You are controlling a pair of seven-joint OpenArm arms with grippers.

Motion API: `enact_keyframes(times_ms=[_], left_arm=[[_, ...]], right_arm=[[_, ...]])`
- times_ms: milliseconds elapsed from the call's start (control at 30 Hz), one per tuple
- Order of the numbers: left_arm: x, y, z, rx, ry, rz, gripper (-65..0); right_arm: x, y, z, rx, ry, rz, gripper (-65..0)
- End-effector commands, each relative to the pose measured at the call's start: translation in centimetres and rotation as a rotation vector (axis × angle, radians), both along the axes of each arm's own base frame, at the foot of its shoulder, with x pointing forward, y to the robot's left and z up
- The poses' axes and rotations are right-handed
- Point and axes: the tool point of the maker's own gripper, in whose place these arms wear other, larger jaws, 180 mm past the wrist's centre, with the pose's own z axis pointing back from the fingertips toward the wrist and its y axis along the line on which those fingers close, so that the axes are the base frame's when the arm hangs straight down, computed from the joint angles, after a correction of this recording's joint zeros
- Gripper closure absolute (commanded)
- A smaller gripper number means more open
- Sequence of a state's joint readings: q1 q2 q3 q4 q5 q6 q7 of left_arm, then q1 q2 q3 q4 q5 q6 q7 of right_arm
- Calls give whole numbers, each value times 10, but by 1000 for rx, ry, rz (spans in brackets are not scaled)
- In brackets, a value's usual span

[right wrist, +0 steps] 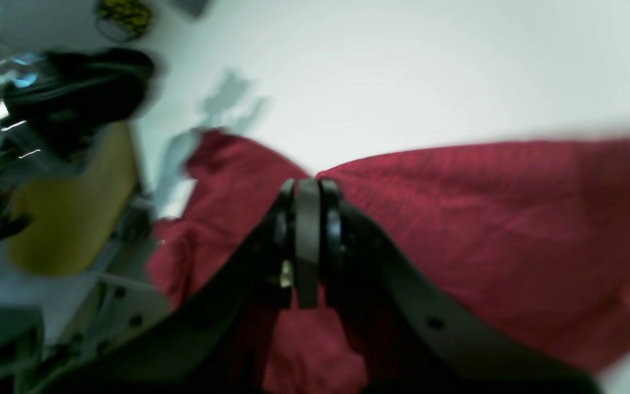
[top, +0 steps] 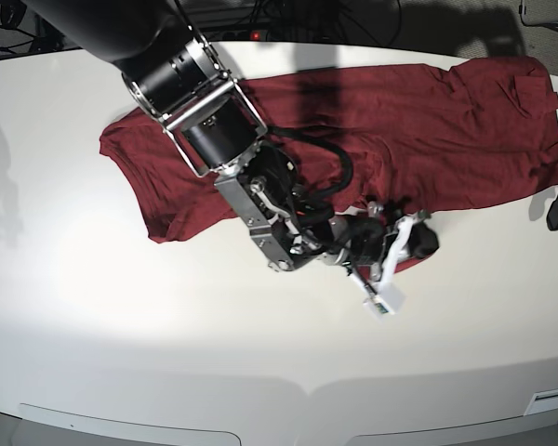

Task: Fold the T-shirt properly
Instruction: 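Drag the sleeve across the shirt body toward the left gripper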

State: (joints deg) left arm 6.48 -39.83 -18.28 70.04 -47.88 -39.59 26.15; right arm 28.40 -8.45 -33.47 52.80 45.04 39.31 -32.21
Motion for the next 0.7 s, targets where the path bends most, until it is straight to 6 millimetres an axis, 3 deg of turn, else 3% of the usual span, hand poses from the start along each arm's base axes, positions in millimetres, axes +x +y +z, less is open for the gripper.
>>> enact_keyframes(times_ms=[0, 267, 467, 667], left_arm=[[10, 5, 23, 10, -63, -6, -307], [9, 6, 19, 30, -47, -12, -307], [9, 6, 19, 30, -46, -12, -307], [8, 6, 19, 30, -42, -13, -307]], right_arm=[[0, 10, 19, 29, -48, 34, 0], [-48, 33, 10, 27, -9, 173, 0], [-60, 40, 16, 71, 32, 198, 0], [-59, 41, 18, 86, 35, 190, 0]])
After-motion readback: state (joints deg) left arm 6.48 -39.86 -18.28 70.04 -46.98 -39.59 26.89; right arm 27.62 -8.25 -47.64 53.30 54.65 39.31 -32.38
